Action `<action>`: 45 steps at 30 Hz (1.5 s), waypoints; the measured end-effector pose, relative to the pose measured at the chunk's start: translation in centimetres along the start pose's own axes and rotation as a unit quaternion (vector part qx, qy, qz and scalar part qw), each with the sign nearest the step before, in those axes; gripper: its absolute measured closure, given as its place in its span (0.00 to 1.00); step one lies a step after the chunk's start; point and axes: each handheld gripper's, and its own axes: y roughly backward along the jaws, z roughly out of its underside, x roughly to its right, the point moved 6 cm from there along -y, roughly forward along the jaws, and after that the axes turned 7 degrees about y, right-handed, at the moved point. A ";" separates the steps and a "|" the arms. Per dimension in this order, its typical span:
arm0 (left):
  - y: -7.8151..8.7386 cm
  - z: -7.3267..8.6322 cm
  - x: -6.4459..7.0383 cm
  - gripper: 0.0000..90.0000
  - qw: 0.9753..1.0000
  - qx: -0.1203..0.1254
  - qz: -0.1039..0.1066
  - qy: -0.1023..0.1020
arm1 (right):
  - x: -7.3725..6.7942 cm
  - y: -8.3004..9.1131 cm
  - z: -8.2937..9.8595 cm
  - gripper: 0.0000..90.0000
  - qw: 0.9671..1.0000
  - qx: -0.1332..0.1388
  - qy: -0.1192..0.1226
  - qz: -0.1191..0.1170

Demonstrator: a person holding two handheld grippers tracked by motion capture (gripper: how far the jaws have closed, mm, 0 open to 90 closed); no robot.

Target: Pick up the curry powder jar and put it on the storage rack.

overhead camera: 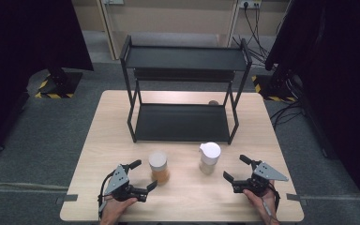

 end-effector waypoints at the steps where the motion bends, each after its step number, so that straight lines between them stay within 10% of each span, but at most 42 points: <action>1: 0.0 0.0 0.0 0.00 1.000 0.000 0.001 -0.001 | 0.0 0.0 0.0 0.01 1.000 0.000 0.000 0.000; 45: -2.7 -1.7 -0.3 0.01 1.000 -0.020 0.014 0.000 | 0.2 -0.2 0.2 0.01 1.000 0.010 -0.008 0.003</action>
